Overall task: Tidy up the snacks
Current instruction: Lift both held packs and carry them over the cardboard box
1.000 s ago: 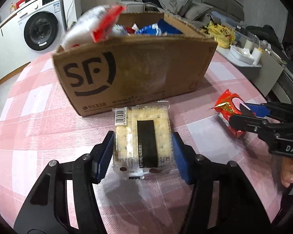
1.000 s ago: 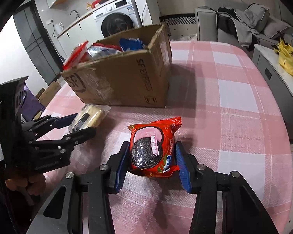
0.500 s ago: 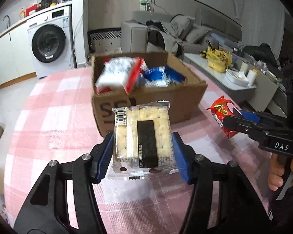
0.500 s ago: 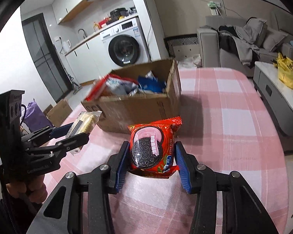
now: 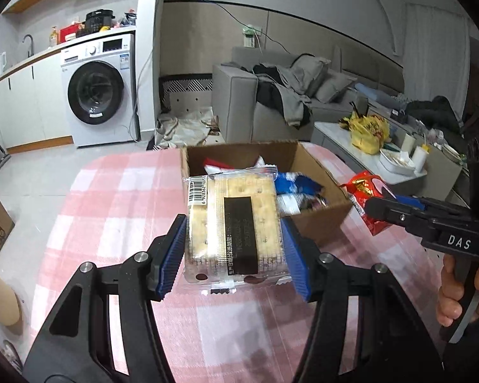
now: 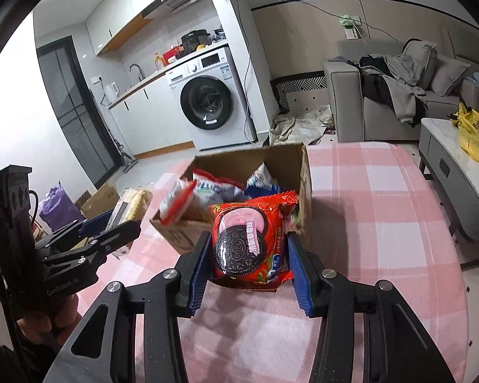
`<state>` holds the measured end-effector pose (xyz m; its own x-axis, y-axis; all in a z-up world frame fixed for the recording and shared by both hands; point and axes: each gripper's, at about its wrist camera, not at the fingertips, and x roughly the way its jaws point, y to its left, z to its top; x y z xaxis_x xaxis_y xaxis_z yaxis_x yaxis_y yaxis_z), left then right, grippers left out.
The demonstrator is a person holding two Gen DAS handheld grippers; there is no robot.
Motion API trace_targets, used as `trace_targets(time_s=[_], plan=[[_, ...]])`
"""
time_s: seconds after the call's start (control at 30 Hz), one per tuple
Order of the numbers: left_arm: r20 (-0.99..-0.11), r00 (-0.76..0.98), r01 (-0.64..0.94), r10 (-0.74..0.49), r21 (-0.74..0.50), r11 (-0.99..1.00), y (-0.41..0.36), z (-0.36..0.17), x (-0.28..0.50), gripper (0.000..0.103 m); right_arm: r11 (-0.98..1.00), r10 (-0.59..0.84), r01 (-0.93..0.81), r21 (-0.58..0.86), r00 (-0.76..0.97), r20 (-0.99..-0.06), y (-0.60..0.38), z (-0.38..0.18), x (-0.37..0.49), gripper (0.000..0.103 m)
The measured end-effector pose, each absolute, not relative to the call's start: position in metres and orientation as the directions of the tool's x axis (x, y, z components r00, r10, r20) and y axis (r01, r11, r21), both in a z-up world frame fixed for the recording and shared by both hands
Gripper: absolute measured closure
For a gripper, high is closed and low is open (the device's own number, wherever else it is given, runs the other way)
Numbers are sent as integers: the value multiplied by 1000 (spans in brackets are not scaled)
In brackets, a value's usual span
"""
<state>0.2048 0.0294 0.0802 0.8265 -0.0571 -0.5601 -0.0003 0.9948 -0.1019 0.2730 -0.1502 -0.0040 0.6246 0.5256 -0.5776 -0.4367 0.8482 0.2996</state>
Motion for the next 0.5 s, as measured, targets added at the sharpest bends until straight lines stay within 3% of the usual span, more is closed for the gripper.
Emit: trace_targets(time_s=[0.5], plan=[[-559,828,-15,-43,-98,995,40,85,256,48,840,542,-423,339,646,-538,-127,4,309,57]])
